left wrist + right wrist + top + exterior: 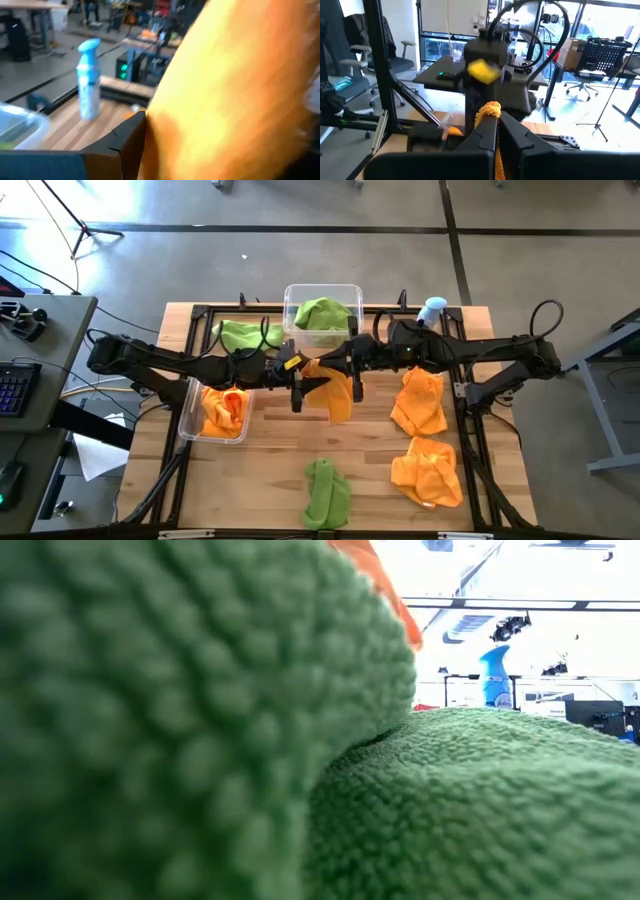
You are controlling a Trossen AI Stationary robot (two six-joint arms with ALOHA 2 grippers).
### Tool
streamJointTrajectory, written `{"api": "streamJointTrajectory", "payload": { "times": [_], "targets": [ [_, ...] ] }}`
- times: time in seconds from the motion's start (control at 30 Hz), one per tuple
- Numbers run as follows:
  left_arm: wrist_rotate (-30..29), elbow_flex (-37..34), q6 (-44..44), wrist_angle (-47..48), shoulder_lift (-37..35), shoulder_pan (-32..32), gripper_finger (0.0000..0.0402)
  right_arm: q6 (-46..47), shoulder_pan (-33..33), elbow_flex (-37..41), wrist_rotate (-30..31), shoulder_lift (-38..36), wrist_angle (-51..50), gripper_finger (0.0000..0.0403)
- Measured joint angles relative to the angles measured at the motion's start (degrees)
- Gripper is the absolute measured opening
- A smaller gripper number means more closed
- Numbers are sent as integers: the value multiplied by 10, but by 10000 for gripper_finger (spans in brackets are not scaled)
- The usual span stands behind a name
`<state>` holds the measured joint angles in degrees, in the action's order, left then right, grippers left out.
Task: Sort microfiber towel by color & place in baskets
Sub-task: Put the orange microfiber towel into the bottom transparent bin
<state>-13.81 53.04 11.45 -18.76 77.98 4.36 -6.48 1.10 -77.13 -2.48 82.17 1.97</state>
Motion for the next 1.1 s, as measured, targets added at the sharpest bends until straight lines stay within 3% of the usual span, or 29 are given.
{"api": "streamJointTrajectory", "payload": {
  "times": [0.17, 0.37, 0.53, 0.8, 0.93, 1.1],
  "targets": [
    [-18, 0, 26, 68, -10, -7, 136, 0, -10, -9, 1, -1, -29, 0],
    [-18, 0, 61, 186, -55, -22, 15, 44, -26, -9, 30, -1, -61, 0],
    [-19, 0, 78, 264, -131, -31, 12, 94, -40, -9, 59, -2, -167, 17],
    [-25, 29, 78, 321, -254, -33, 2, 145, -42, -9, 55, -2, -281, 113],
    [-63, 109, 71, 463, -289, -29, 1, 141, -42, -8, 69, -2, -281, 153],
    [-90, 206, 129, 664, -296, -16, 1, 141, -42, -8, 87, -2, -279, 182]
  ]
}}
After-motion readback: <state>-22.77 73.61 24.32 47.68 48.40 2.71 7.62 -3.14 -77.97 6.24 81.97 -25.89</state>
